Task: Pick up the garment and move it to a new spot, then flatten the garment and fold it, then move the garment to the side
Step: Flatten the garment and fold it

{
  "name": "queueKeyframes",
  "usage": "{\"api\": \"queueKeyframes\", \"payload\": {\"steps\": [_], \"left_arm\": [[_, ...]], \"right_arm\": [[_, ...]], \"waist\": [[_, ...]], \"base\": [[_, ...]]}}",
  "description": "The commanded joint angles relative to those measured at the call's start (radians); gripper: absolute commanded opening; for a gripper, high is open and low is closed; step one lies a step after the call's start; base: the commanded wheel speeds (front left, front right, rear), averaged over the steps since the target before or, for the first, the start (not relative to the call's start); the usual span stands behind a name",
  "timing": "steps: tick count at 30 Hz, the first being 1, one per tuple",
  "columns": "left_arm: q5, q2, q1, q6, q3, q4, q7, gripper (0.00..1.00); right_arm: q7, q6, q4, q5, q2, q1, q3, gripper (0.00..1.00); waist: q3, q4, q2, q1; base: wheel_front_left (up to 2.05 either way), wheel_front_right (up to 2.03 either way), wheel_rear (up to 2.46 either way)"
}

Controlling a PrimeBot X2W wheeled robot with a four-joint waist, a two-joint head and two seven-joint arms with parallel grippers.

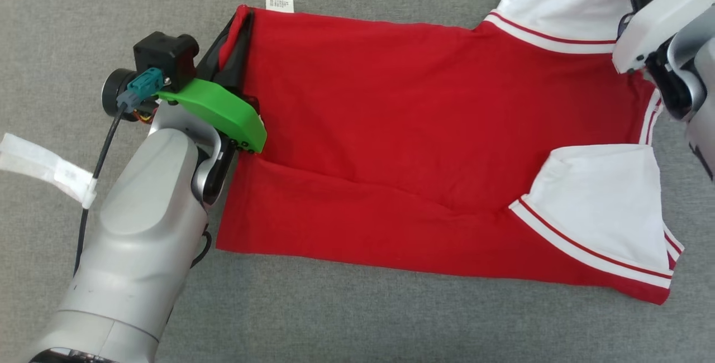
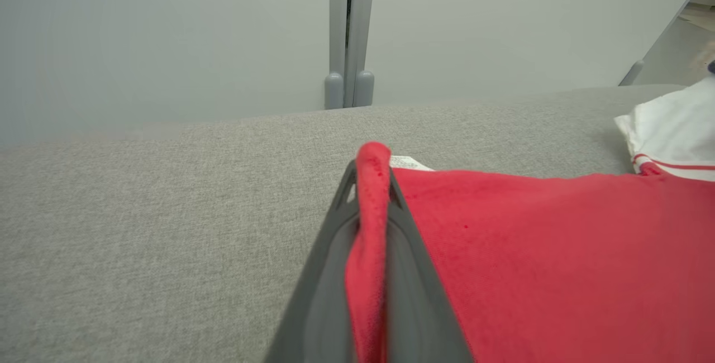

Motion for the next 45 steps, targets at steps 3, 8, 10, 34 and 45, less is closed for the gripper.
{"api": "queueKeyframes", "payload": {"steps": [3, 8, 10, 34, 45], "left_arm": [[0.012, 0.019, 0.042, 0.009, 0.015, -0.022, -0.002, 0.00], [0.013, 0.032, 0.078, 0.015, 0.042, -0.055, -0.002, 0.00], [0.017, 0.037, 0.094, 0.016, 0.054, -0.064, -0.002, 0.00], [0.087, 0.002, 0.342, 0.006, 0.215, -0.219, -0.002, 0.00], [0.149, -0.047, 0.485, 0.010, 0.325, -0.331, -0.001, 1.00]], "right_arm": [[-0.028, 0.000, -0.084, 0.027, -0.020, 0.091, -0.015, 0.00], [-0.041, 0.000, -0.250, 0.042, -0.038, 0.239, -0.092, 0.00], [-0.041, 0.000, -0.330, 0.024, -0.039, 0.306, -0.149, 0.00], [0.080, 0.000, -0.910, -0.200, 0.213, 1.019, -0.642, 0.00], [0.070, 0.000, -0.885, -0.220, 0.260, 1.087, -0.667, 1.00]], "waist": [[-0.044, -0.049, -0.0001, 0.0001], [-0.058, -0.070, -0.0001, 0.0001], [-0.064, -0.077, -0.0001, 0.0001], [-0.132, -0.084, -0.0001, 0.0001], [-0.171, -0.075, -0.0001, 0.0001]], "base": [[0.00, 0.00, 0.00], [0.00, 0.00, 0.00], [0.00, 0.00, 0.00], [0.00, 0.00, 0.00], [0.00, 0.00, 0.00]]}}
